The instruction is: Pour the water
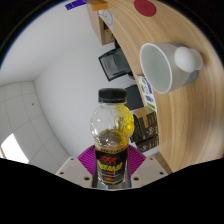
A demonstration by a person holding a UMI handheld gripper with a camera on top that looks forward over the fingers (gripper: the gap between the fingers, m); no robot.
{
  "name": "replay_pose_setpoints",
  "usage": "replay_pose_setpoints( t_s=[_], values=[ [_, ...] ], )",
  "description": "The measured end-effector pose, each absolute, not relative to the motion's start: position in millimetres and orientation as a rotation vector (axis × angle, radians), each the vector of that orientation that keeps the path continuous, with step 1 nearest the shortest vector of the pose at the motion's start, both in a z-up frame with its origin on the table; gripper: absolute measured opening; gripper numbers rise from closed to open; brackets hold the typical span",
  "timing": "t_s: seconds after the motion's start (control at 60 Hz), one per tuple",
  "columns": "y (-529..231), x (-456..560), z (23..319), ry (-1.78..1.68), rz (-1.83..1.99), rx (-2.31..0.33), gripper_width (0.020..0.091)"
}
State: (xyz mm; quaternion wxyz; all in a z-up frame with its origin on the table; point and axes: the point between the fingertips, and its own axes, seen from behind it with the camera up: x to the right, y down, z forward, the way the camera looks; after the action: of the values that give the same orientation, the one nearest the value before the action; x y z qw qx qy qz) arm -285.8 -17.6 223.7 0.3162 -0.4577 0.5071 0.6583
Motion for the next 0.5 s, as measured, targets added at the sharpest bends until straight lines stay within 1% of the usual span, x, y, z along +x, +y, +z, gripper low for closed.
replay_pose_setpoints(
  t_s=[0.117,0.15,0.217,0.3,0.4,0.433,0.45,0.5],
  values=[
    [-9,-260,197,1.493,1.826,-1.102,0.0376],
    [-17,-249,195,1.518,1.831,-1.099,0.0376],
    [-10,-251,190,1.519,1.841,-1.121,0.0375],
    [-18,-246,195,1.506,1.849,-1.148,0.0375],
    [-4,-251,197,1.418,1.8,-1.265,0.0376],
    [-3,-252,203,1.354,1.762,-1.325,0.0376],
    [-16,-245,209,1.326,1.736,-1.35,0.0375],
    [-7,-249,218,1.192,1.634,-1.451,0.0377]
  ],
)
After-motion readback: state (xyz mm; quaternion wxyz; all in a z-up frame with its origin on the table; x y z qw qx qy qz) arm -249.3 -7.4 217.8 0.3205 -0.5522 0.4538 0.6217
